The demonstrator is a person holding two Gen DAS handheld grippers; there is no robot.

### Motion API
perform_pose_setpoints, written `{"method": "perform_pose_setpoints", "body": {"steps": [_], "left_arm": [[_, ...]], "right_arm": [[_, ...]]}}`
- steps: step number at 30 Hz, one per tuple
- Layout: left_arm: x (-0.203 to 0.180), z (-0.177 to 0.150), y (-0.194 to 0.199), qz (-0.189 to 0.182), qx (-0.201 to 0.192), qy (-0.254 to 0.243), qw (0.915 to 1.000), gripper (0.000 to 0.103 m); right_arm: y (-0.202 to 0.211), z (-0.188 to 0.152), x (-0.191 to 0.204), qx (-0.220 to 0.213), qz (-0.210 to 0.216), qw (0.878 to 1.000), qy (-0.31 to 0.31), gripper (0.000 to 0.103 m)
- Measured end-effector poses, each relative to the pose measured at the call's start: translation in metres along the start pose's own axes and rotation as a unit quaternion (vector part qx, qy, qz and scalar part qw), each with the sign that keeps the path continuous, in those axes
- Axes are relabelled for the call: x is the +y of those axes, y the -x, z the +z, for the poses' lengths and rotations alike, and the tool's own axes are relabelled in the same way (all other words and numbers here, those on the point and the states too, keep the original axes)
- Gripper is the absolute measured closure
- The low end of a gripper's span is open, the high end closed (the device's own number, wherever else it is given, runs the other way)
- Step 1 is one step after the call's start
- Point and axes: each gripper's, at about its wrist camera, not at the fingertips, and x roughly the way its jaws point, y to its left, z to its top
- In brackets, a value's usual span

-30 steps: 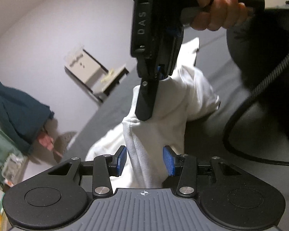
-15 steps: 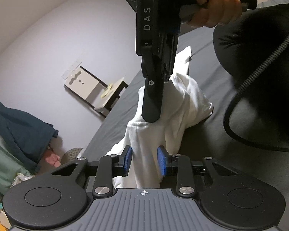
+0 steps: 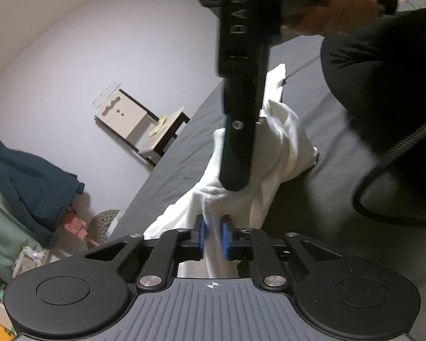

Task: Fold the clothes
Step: 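Lift the shirt up with both grippers holding its edges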

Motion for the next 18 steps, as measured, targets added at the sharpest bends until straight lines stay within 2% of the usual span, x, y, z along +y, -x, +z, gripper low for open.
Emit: {"method": "perform_pose_setpoints", "body": {"steps": [5, 6, 7, 8, 10, 12, 14, 16, 17, 18], "left_arm": [[0.002, -0.003, -0.003, 0.003, 0.007, 0.007, 0.9999, 0.1], [0.003, -0.005, -0.004, 0.004, 0.01, 0.01, 0.9999, 0.1], [0.003, -0.007, -0.005, 0.006, 0.015, 0.01, 0.9998, 0.1], [0.004, -0.009, -0.007, 0.008, 0.023, 0.012, 0.9996, 0.1], [0.005, -0.014, -0.011, 0.011, 0.04, 0.02, 0.9989, 0.1], [0.007, -0.018, -0.014, 0.01, 0.059, 0.033, 0.9976, 0.1], [0.009, -0.023, -0.017, 0.01, 0.076, 0.044, 0.9961, 0.1], [0.008, -0.028, -0.018, 0.011, 0.087, 0.044, 0.9951, 0.1], [0.008, -0.03, -0.018, 0.013, 0.092, 0.042, 0.9948, 0.1], [0.008, -0.032, -0.019, 0.014, 0.097, 0.041, 0.9943, 0.1]], "right_arm": [[0.001, -0.01, 0.008, 0.001, -0.029, 0.999, 0.033, 0.088], [0.004, -0.012, 0.01, 0.001, -0.034, 0.999, 0.039, 0.083], [0.009, -0.015, 0.012, 0.001, -0.039, 0.998, 0.047, 0.071], [0.015, -0.019, 0.014, 0.001, -0.052, 0.997, 0.061, 0.064], [0.031, -0.026, 0.02, 0.004, -0.097, 0.989, 0.113, 0.063], [0.043, -0.032, 0.023, 0.021, -0.174, 0.968, 0.179, 0.063], [0.05, -0.036, 0.018, 0.046, -0.245, 0.94, 0.233, 0.063], [0.052, -0.037, 0.005, 0.071, -0.289, 0.917, 0.266, 0.063], [0.051, -0.036, -0.003, 0.081, -0.303, 0.91, 0.27, 0.063], [0.049, -0.034, -0.009, 0.089, -0.304, 0.911, 0.265, 0.063]]}}
